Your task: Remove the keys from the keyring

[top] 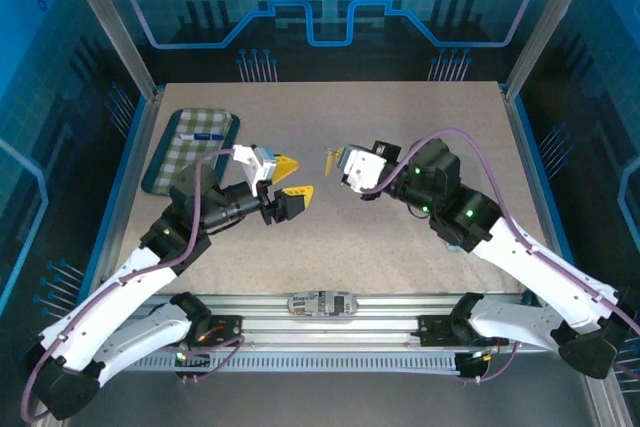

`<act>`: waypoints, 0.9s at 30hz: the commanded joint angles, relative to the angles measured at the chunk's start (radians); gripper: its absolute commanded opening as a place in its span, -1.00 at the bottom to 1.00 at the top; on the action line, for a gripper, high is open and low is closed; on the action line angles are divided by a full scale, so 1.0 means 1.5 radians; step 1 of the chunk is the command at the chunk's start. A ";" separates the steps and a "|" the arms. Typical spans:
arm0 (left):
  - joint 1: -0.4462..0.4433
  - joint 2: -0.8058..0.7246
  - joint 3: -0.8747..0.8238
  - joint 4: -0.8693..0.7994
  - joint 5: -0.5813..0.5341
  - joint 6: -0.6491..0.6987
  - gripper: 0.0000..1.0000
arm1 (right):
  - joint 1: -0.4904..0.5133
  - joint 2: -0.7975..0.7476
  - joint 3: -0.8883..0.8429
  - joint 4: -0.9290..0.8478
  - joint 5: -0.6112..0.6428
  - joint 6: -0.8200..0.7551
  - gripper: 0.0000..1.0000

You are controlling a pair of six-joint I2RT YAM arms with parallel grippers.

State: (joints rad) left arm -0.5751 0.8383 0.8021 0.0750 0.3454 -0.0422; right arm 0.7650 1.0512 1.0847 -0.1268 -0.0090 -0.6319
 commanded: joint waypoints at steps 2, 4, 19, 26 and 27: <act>0.021 0.034 0.071 -0.009 -0.078 0.035 0.52 | -0.043 0.023 -0.006 0.050 -0.093 0.114 -1.00; 0.036 0.069 0.109 -0.024 -0.059 0.039 0.54 | -0.056 0.037 -0.002 0.052 -0.113 0.147 -1.00; 0.134 0.292 0.315 -0.090 0.349 0.037 0.16 | -0.158 0.071 0.008 0.046 -0.286 0.296 -1.00; 0.134 0.322 0.326 -0.082 0.434 0.110 -0.06 | -0.157 0.066 0.016 0.039 -0.310 0.316 -1.00; 0.134 0.325 0.327 -0.083 0.440 0.111 -0.05 | -0.157 0.067 0.019 0.039 -0.308 0.315 -1.00</act>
State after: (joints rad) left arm -0.3794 1.3155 1.2556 -0.0315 0.8967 0.0544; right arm 0.5373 1.1553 1.0733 -0.0746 -0.4332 -0.1905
